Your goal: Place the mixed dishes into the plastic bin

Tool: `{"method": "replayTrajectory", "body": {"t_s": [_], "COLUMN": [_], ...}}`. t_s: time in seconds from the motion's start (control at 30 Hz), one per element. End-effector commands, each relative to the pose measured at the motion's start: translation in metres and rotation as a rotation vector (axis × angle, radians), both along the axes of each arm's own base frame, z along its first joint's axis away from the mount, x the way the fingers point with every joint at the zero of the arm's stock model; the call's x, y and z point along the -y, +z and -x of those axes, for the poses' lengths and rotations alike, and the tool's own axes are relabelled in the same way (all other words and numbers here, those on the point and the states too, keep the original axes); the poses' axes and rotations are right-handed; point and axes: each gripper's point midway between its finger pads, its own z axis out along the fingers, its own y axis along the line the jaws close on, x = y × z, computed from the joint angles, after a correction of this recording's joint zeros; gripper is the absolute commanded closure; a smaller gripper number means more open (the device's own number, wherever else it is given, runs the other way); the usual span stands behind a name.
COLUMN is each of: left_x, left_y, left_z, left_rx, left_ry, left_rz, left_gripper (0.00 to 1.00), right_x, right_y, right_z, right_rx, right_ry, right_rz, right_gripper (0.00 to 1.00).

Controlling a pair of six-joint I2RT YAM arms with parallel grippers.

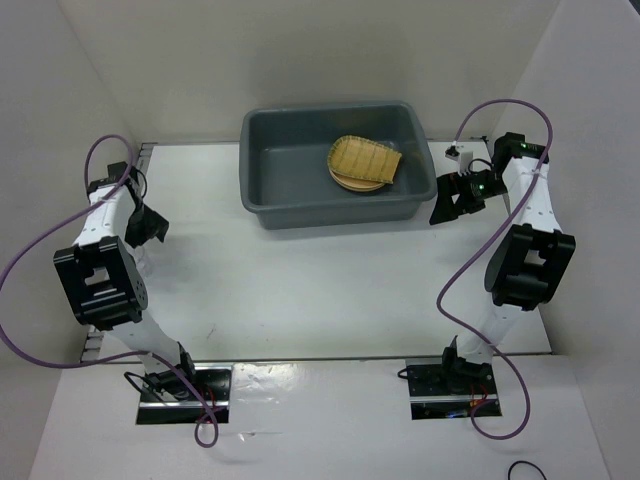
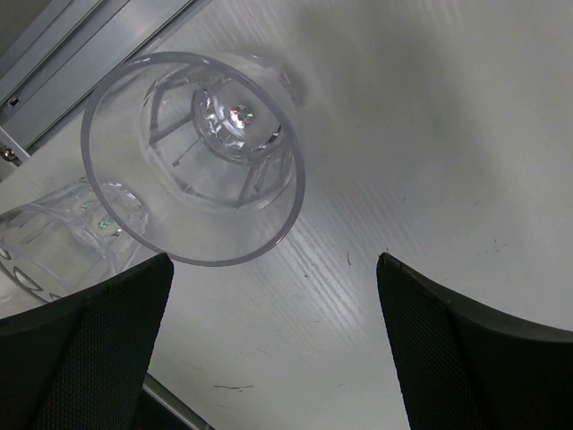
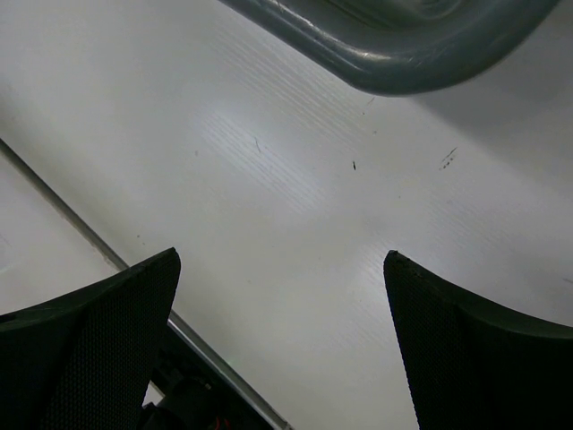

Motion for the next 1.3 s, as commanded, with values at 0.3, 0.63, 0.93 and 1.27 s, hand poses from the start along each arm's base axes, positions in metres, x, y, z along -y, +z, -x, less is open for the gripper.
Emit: {"method": "replayTrajectory", "body": {"t_s": [0.3, 0.63, 0.93, 1.27], "left_x": [-0.014, -0.01, -0.012, -0.024], "left_y": [-0.004, 0.028, 0.037, 0.011], "left_z": [-0.048, -0.072, -0.088, -0.085], "left_rx": [0.082, 0.195, 0.198, 0.106], "left_ry": [-0.063, -0.087, -0.107, -0.085], "left_rz": [0.0, 0.027, -0.001, -0.032], "left_gripper": [0.0, 0.03, 0.04, 0.03], "right_x": [-0.001, -0.001, -0.003, -0.002], "right_y": [0.002, -0.006, -0.014, -0.036], "right_z": [0.006, 0.012, 0.018, 0.03], "right_rx": [-0.004, -0.039, -0.07, -0.123], "right_ry": [0.003, -0.005, -0.005, -0.008], "right_rz": [-0.005, -0.006, -0.014, 0.001], "right_gripper": [0.01, 0.01, 0.01, 0.01]}}
